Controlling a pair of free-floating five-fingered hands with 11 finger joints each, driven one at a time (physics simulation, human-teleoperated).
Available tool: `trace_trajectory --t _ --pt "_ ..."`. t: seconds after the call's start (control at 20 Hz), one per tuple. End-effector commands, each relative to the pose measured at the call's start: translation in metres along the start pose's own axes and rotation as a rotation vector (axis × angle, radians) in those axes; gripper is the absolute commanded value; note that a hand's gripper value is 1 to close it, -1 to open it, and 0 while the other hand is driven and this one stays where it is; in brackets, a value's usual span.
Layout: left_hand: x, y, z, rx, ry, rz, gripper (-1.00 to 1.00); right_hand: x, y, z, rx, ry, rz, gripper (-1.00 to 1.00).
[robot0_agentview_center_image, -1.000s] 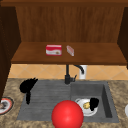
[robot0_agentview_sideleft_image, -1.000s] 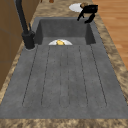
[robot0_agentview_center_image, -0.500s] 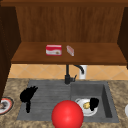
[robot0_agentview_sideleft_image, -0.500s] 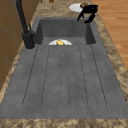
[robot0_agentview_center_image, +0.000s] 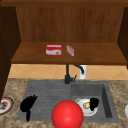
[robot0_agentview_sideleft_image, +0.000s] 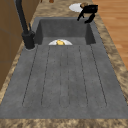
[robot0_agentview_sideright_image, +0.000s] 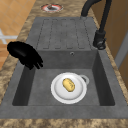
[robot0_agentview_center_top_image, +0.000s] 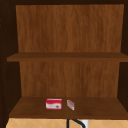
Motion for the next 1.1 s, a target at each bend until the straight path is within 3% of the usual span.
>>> trace_trajectory --t 0.0,0.15,0.25,0.55,0.85,0.95,1.05 --pt "0.002 -0.026 0.012 0.047 0.093 -0.012 -1.00 0.000 0.000 0.000 0.000 0.000 0.000 0.00" --pt "-0.001 -0.042 0.012 0.026 0.148 -0.003 -1.00 0.000 0.000 0.000 0.000 0.000 0.000 0.00" --pt "-0.003 -0.048 0.012 0.022 0.181 0.025 -1.00 0.000 0.000 0.000 0.000 0.000 0.000 0.00" --pt "-0.004 -0.050 0.013 0.015 0.263 0.010 -1.00 0.000 0.000 0.000 0.000 0.000 0.000 0.00" --pt "-0.016 -0.049 -0.005 0.000 0.262 0.006 -1.00 0.000 0.000 0.000 0.000 0.000 0.000 0.00" --pt "-0.020 -0.057 -0.010 -0.001 0.264 0.036 -1.00 0.000 0.000 0.000 0.000 0.000 0.000 0.00" --pt "-0.021 -0.070 -0.012 0.009 0.265 0.092 -1.00 0.000 0.000 0.000 0.000 0.000 0.000 0.00"
